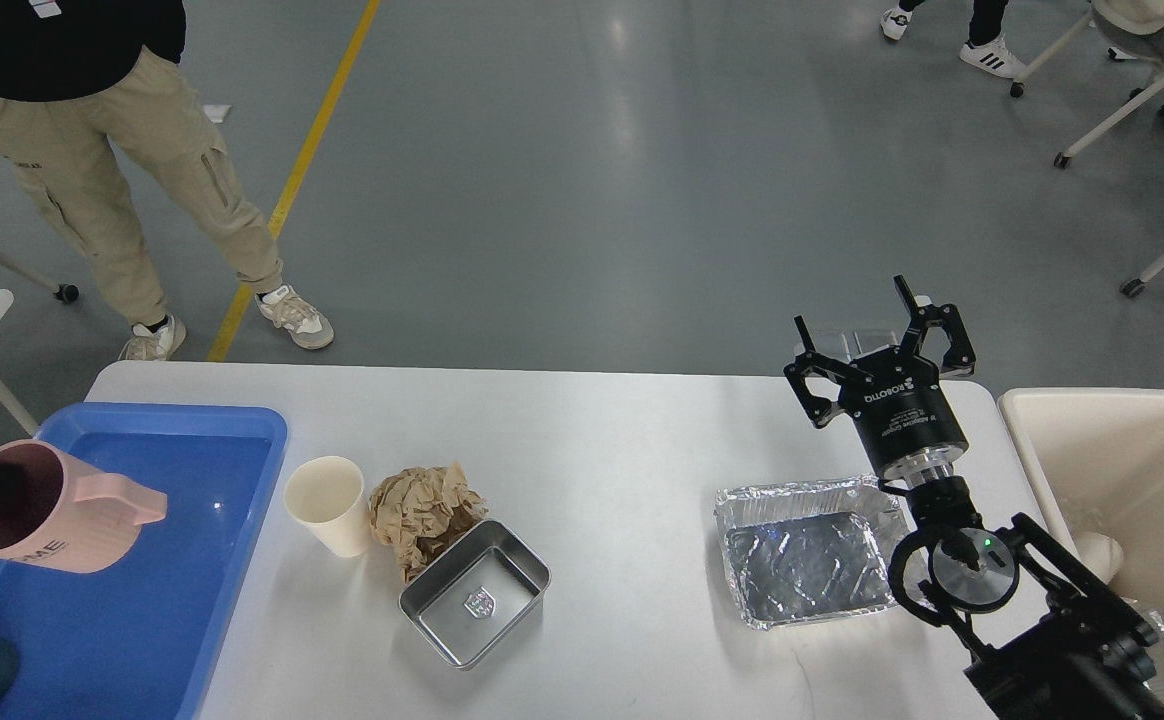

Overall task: Tidy desktop
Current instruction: 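Lift the pink mug and set it down in the blue tray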

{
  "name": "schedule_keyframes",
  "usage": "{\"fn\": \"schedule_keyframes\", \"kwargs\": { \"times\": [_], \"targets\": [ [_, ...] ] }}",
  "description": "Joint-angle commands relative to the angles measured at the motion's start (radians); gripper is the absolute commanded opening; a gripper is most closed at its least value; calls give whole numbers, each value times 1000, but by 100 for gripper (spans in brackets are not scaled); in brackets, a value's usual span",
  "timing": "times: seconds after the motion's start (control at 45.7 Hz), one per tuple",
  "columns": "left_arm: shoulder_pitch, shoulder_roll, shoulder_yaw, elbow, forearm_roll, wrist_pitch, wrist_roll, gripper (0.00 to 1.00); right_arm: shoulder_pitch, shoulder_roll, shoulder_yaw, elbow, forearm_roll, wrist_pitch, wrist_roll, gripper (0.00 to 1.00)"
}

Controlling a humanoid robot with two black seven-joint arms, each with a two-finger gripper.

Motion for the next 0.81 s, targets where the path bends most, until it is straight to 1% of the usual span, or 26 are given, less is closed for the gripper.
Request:
{"fn": "schedule_keyframes", "kwargs": {
  "times": [0.0,0.131,0.241,0.394,0.547,0.788],
  "targets": [
    [2,2,108,63,45,122,6,3,0,1,0,1,0,0,0,100],
    [5,-14,184,129,45,192,9,3,-2,-3,0,15,0,0,0,100],
    [6,-54,230,175,45,237,24,3,-2,-3,0,17,0,-1,0,100],
    [6,-127,254,237,43,254,26,3,-5,-5,-1,28,0,-2,0,100],
    [9,-212,293,315,42,287,26,4,-9,-9,-1,37,-1,-2,0,100],
    [55,-291,300,365,43,301,27,4,-9,-9,-1,37,-1,-2,0,100]
  ]
}}
